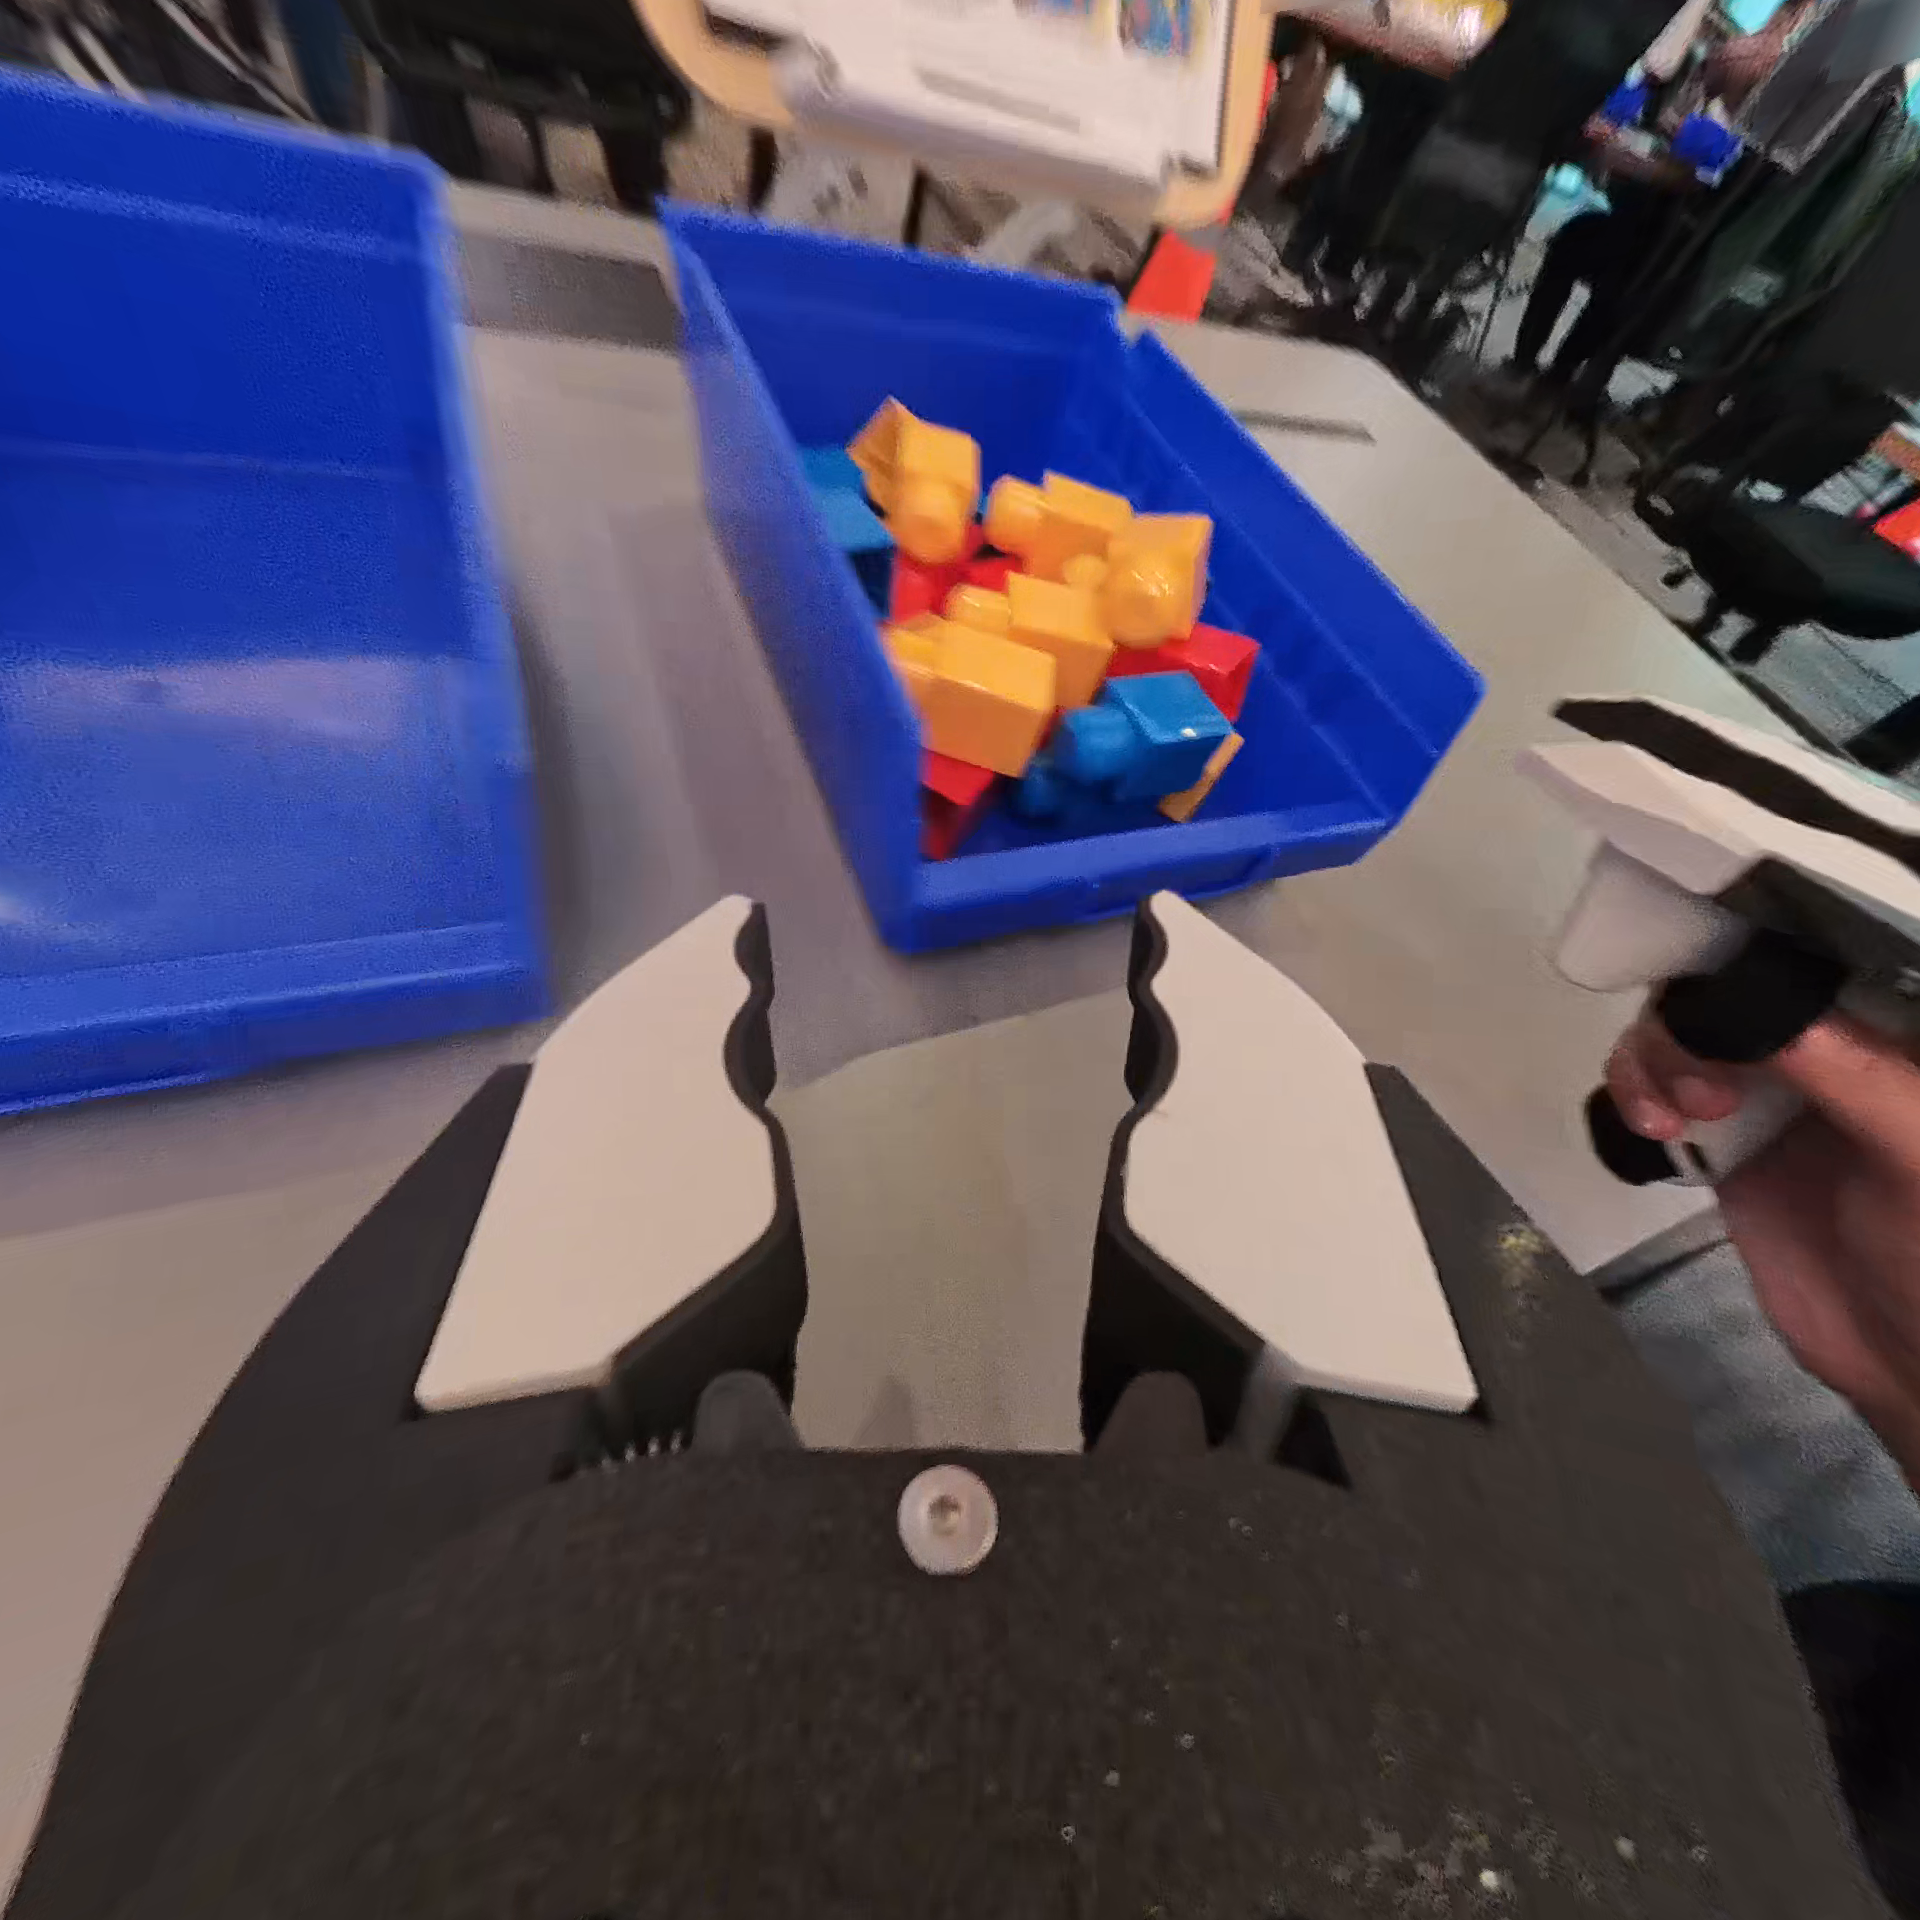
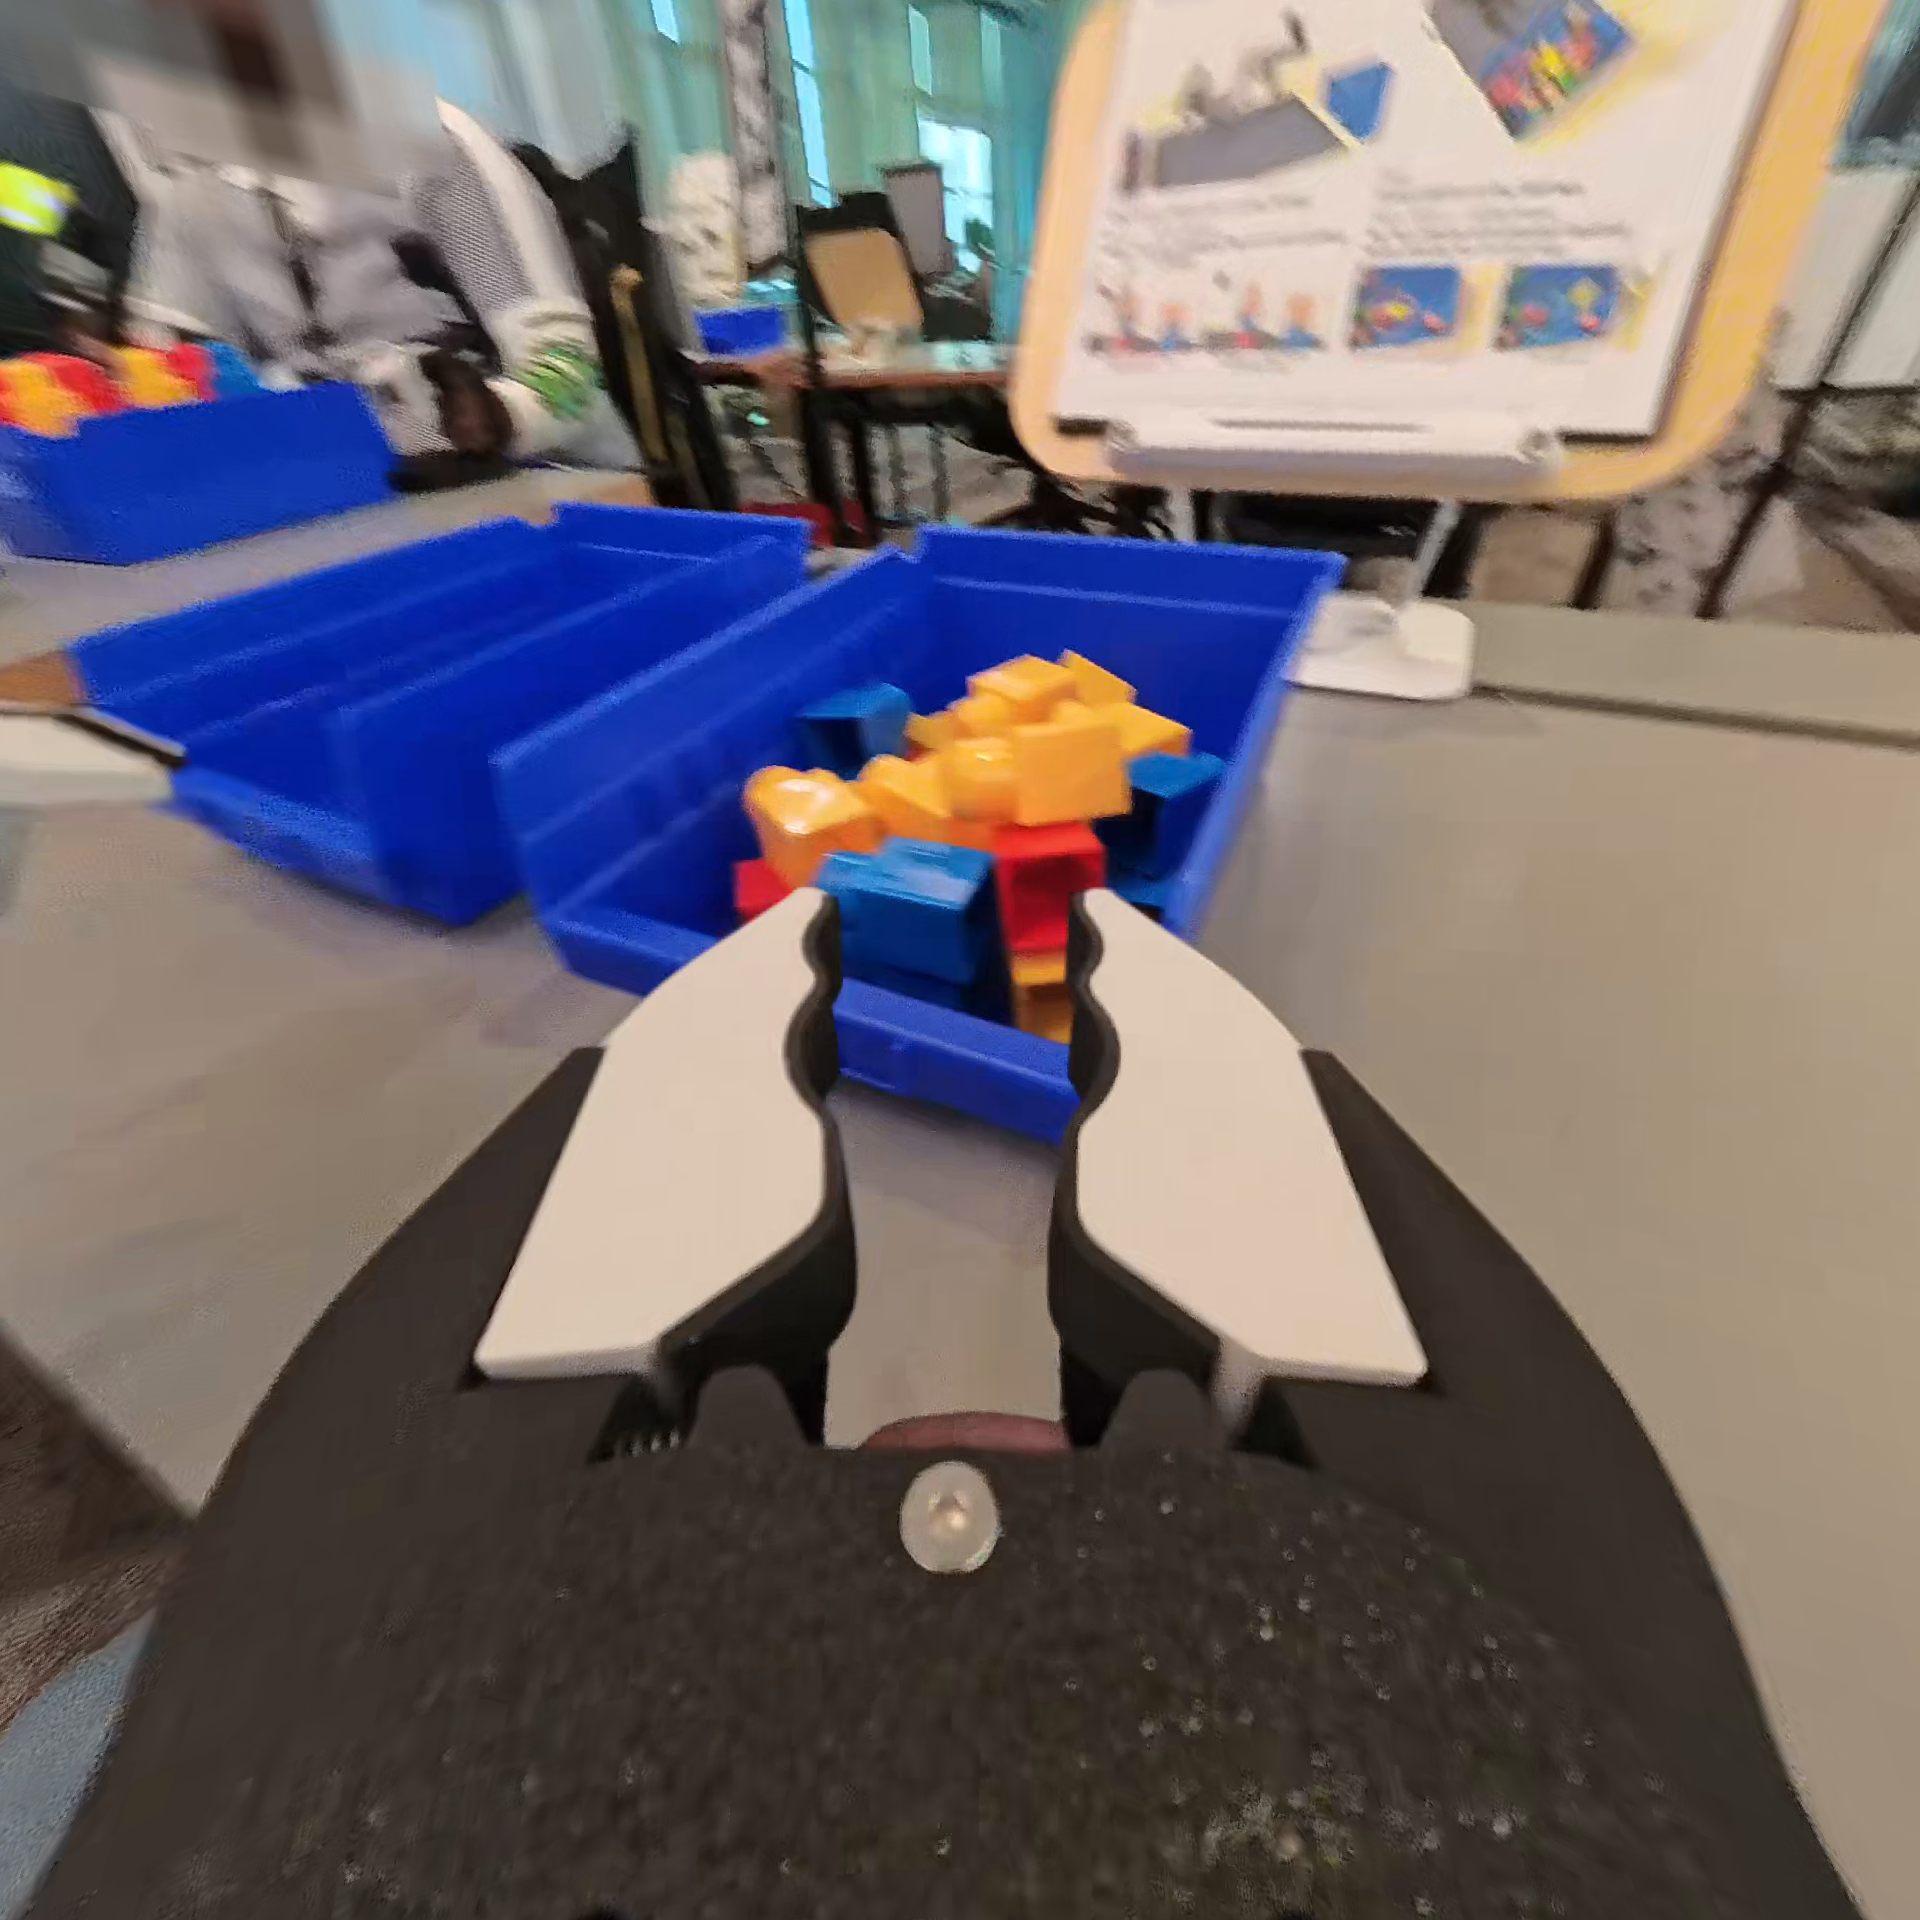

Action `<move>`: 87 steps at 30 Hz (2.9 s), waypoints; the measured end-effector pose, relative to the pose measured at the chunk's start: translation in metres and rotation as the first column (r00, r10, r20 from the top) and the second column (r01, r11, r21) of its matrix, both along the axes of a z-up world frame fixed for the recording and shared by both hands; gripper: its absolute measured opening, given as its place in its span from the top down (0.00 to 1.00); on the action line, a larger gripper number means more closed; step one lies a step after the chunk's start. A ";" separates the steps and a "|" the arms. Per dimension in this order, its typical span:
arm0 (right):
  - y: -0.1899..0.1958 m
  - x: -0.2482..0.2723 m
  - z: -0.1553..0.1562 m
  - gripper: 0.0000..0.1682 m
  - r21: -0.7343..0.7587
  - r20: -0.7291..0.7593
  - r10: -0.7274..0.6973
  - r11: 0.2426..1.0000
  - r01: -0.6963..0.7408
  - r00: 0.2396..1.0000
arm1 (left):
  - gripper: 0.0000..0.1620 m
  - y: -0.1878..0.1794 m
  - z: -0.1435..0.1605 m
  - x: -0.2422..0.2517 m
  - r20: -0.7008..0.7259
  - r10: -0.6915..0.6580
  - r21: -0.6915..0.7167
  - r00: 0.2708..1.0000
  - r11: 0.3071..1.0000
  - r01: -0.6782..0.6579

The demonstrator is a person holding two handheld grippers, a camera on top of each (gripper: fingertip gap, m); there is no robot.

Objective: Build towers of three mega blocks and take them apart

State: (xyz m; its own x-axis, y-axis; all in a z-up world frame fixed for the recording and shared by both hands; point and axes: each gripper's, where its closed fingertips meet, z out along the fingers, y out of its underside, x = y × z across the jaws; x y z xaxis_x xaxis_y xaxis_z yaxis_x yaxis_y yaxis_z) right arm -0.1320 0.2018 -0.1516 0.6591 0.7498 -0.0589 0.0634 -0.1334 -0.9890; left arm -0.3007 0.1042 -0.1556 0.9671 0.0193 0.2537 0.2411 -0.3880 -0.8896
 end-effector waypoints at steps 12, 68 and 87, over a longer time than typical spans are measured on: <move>-0.118 -0.125 -0.029 0.69 -0.111 0.111 0.381 0.923 -0.369 0.918 | 0.57 -0.031 -0.038 -0.289 -0.148 0.373 -0.162 0.916 0.904 -0.394; 0.216 0.337 -0.054 0.96 -0.094 0.203 -0.306 0.940 0.329 0.930 | 0.82 0.249 -0.070 0.338 -0.259 -0.167 -0.144 0.951 0.981 0.133; 0.050 0.003 -0.014 0.54 -0.148 0.064 0.027 0.989 -0.017 0.998 | 0.61 0.097 -0.029 -0.007 -0.345 0.144 -0.137 0.928 0.970 -0.201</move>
